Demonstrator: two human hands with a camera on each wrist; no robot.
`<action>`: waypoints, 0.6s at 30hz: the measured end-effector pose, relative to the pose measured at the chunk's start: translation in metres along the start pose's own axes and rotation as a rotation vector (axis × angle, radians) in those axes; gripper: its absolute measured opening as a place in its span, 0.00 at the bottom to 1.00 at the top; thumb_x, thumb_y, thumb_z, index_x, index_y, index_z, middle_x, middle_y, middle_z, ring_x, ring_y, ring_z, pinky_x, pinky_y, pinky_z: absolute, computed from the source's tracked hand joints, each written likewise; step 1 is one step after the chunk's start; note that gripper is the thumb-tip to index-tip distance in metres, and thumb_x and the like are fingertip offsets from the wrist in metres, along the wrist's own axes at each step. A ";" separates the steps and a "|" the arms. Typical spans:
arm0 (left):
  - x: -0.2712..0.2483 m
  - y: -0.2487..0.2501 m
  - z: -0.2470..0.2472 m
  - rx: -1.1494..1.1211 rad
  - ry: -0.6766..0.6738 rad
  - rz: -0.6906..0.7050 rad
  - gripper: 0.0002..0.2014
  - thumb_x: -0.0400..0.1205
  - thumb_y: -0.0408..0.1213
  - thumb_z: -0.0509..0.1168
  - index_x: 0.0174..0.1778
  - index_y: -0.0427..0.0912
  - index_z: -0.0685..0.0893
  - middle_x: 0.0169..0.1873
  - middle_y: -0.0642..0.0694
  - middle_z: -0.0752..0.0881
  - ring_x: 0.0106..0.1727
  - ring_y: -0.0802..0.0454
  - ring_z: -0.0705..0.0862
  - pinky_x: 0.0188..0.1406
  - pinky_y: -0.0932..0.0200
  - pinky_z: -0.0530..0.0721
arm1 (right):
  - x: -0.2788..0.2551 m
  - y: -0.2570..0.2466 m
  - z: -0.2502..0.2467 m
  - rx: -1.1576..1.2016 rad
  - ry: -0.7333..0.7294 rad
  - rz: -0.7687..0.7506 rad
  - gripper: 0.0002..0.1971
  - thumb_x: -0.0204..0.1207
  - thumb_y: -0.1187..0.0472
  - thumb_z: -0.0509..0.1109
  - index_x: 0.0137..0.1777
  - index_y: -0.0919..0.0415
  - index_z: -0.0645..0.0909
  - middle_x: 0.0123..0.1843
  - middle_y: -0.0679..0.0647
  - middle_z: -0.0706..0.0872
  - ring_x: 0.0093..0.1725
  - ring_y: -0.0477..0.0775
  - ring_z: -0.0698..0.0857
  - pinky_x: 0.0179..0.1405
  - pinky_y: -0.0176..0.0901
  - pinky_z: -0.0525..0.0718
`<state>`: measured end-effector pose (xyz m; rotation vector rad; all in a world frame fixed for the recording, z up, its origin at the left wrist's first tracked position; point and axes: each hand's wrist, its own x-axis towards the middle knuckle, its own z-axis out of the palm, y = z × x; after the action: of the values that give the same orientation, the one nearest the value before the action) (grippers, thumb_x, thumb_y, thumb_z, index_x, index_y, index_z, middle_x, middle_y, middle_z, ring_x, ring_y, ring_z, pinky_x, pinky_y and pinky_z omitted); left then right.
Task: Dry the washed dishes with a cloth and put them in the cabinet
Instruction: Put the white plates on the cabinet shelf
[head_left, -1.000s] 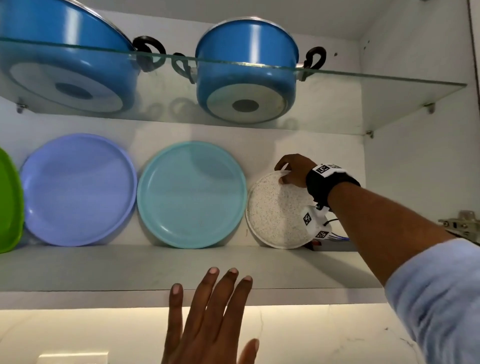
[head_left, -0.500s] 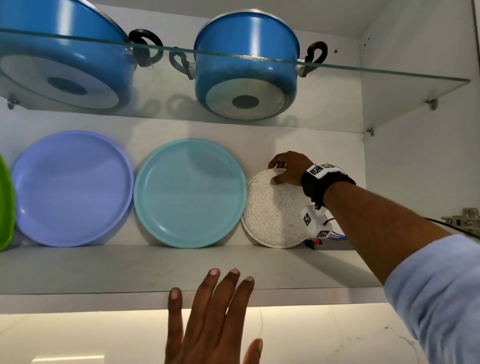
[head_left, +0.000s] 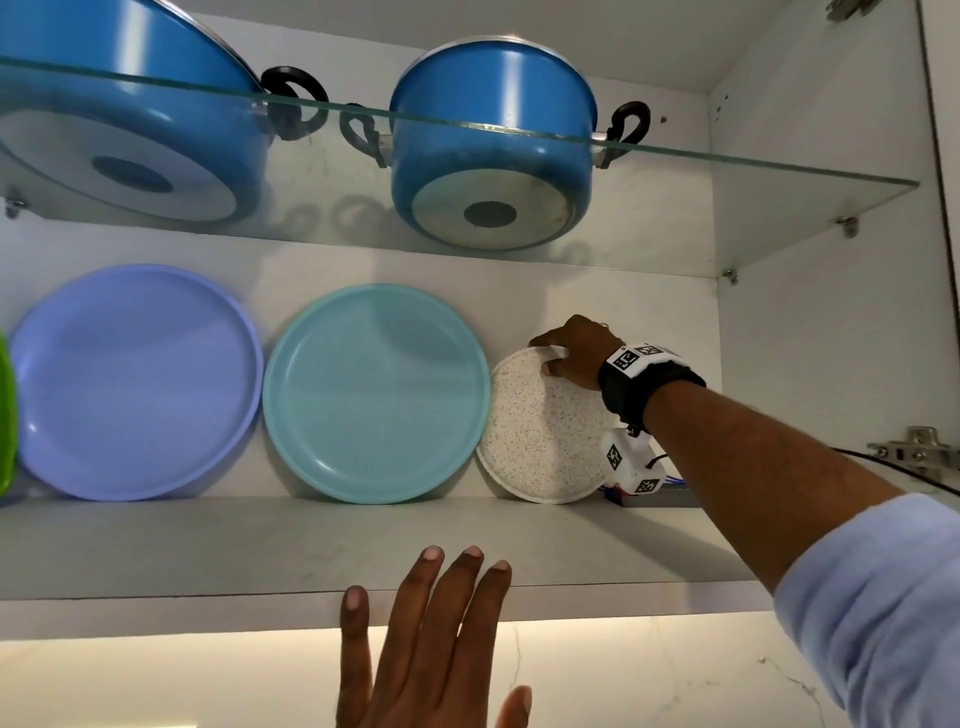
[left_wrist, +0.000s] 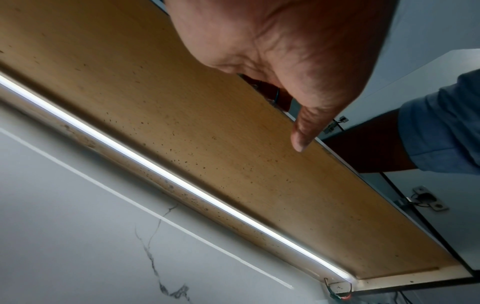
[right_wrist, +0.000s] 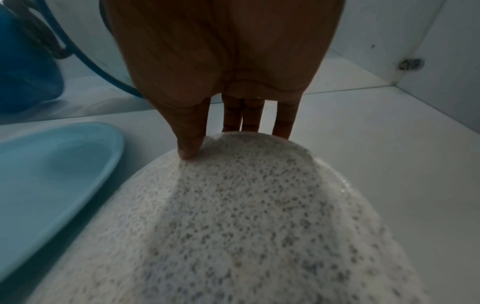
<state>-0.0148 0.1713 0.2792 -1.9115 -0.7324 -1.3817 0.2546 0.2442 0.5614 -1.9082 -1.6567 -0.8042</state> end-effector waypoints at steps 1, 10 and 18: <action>0.000 0.000 0.000 0.003 0.005 -0.001 0.36 0.70 0.64 0.63 0.74 0.52 0.76 0.72 0.51 0.80 0.75 0.47 0.75 0.83 0.36 0.51 | 0.000 -0.001 0.001 -0.005 0.008 0.000 0.20 0.78 0.57 0.73 0.70 0.51 0.83 0.67 0.63 0.81 0.66 0.70 0.81 0.65 0.56 0.82; -0.004 0.003 0.000 0.036 0.044 -0.017 0.35 0.72 0.59 0.63 0.75 0.50 0.76 0.71 0.47 0.85 0.76 0.44 0.74 0.79 0.31 0.58 | -0.005 0.008 0.004 -0.027 0.029 0.031 0.22 0.76 0.59 0.76 0.70 0.52 0.81 0.67 0.59 0.81 0.67 0.65 0.81 0.63 0.51 0.80; -0.004 0.005 -0.003 0.036 0.022 -0.035 0.35 0.71 0.59 0.63 0.75 0.50 0.76 0.71 0.47 0.86 0.76 0.44 0.74 0.79 0.31 0.57 | -0.006 0.009 0.007 0.037 0.077 0.043 0.31 0.74 0.58 0.77 0.78 0.46 0.75 0.70 0.55 0.81 0.70 0.60 0.80 0.67 0.48 0.79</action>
<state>-0.0140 0.1661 0.2749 -1.8607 -0.7783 -1.3996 0.2642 0.2436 0.5529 -1.8579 -1.5689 -0.8134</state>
